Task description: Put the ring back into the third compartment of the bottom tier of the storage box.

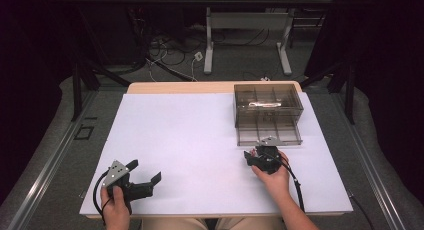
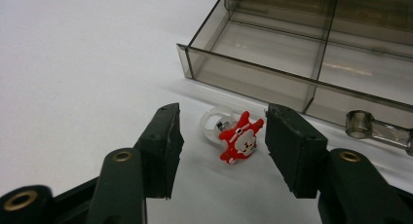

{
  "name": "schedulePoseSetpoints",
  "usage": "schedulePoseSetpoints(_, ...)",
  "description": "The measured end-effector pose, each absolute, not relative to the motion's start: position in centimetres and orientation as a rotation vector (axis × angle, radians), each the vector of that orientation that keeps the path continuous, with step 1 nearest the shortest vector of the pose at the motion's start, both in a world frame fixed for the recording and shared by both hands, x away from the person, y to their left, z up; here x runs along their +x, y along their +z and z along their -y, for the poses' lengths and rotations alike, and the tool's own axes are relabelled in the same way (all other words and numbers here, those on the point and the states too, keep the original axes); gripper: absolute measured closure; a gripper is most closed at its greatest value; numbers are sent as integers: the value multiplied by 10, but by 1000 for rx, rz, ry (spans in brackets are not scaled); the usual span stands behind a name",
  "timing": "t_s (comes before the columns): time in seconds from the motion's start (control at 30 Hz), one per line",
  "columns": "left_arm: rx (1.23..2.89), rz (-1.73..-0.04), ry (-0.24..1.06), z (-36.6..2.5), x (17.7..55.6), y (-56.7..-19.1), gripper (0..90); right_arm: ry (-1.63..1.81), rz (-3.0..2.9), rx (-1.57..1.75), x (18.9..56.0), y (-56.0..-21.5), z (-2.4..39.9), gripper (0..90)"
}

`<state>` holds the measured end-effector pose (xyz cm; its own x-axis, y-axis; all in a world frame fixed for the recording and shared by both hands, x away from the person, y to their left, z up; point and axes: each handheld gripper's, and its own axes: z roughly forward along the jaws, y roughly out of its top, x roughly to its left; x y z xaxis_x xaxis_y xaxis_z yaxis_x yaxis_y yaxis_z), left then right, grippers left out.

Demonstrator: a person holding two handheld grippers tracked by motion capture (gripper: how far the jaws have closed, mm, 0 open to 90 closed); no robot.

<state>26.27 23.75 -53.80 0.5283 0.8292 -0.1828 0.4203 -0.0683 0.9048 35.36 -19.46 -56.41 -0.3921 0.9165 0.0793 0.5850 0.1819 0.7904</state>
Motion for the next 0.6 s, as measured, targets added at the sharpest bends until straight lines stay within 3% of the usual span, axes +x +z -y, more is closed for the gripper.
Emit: schedulePoseSetpoints(0.6,1689,-1061,471,-237,263,-538,3,1069,-2079,1394,354,-568,192,607)
